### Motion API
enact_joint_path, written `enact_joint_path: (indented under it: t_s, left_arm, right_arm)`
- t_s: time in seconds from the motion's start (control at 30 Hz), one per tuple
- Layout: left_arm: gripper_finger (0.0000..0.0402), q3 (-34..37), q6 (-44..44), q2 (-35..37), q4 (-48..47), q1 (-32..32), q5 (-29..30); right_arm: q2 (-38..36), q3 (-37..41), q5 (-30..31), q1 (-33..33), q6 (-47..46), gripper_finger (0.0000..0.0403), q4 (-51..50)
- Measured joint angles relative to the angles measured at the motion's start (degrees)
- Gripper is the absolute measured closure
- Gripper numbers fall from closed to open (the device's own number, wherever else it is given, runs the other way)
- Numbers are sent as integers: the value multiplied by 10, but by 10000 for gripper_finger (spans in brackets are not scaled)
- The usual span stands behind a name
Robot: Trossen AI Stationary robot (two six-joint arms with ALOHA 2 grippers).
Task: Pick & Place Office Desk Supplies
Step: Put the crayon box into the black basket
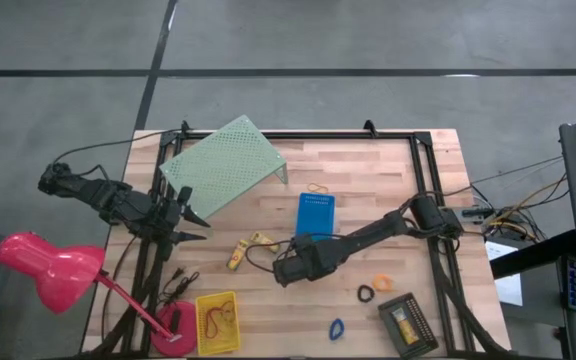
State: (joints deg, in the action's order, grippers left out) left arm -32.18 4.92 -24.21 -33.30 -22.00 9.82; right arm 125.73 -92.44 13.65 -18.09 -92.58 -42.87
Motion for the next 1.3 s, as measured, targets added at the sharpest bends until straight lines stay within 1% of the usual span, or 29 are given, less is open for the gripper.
enact_joint_path:
  t_s: [0.13, 0.6, 0.8, 0.97, 1.23, 1.3]
  left_arm:
    - [248, 0, 0, 0, 0, 0, 0]
    - [248, 0, 0, 0, 0, 0, 0]
    - [248, 0, 0, 0, 0, 0, 0]
    - [248, 0, 0, 0, 0, 0, 0]
    - [248, 0, 0, 0, 0, 0, 0]
    - [248, 0, 0, 0, 0, 0, 0]
  right_arm:
    - [0, 0, 0, 0, 0, 297, 0]
    - [-4, -1, -3, 0, 4, 294, -2]
    - [-20, -6, -5, 0, 46, 294, -6]
    - [-51, -8, -8, -1, 88, 294, -6]
    - [-145, -8, -7, -8, 185, 294, -22]
    - [-172, -7, -5, -11, 202, 294, -41]
